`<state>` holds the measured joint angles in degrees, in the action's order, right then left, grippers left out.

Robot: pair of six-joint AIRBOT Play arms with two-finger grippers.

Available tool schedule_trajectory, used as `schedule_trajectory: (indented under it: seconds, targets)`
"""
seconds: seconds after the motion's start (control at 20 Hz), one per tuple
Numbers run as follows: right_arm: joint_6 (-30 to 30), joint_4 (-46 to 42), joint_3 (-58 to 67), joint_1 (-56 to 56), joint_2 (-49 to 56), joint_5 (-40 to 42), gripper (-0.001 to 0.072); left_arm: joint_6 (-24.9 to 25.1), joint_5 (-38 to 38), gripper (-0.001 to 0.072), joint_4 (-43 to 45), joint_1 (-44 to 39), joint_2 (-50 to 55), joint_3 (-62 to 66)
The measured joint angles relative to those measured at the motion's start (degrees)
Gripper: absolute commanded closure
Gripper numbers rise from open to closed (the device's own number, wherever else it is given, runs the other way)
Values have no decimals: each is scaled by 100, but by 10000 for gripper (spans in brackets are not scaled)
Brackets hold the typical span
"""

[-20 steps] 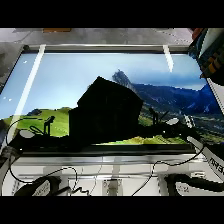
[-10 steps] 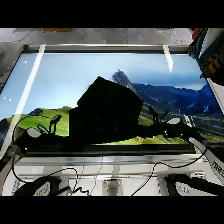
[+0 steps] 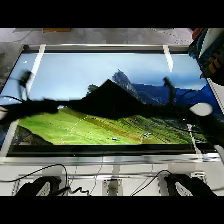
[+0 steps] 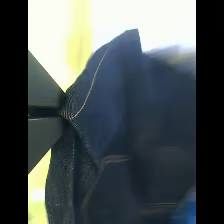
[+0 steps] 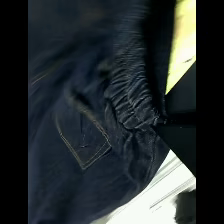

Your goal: Fold the clothes and pants, and hang the long-sleeved shirts on hangers.

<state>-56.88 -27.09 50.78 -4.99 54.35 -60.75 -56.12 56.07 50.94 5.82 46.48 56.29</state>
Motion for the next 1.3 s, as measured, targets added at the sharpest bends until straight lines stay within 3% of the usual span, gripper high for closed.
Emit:
schedule_trajectory:
  seconds: [0.4, 0.55, 0.7, 0.95, 1.15, 1.3]
  targets:
    - [-1139, 868, 1558, 0, -1451, -192, 675, -72, -1126, 703, -13, 0, -2083, 1357]
    - [-1829, 957, 1532, -98, -1902, -304, 675, -470, -914, 703, 72, 0, -2538, 1436]
    - [-2723, 295, 1137, -485, -2133, -103, 675, -1010, -201, 703, 367, 0, -2409, 1397]
    - [-3689, -1152, -192, -1246, -1757, 1862, 675, -1163, 304, 702, 577, -142, -874, 868]
    - [-3915, -1541, -743, -1445, -647, 3956, 675, -1097, -387, 702, 566, -590, 754, 658]
    - [-3971, -1672, -673, -1467, 286, 4645, 675, -1143, -610, 702, 332, -1108, 1611, 610]
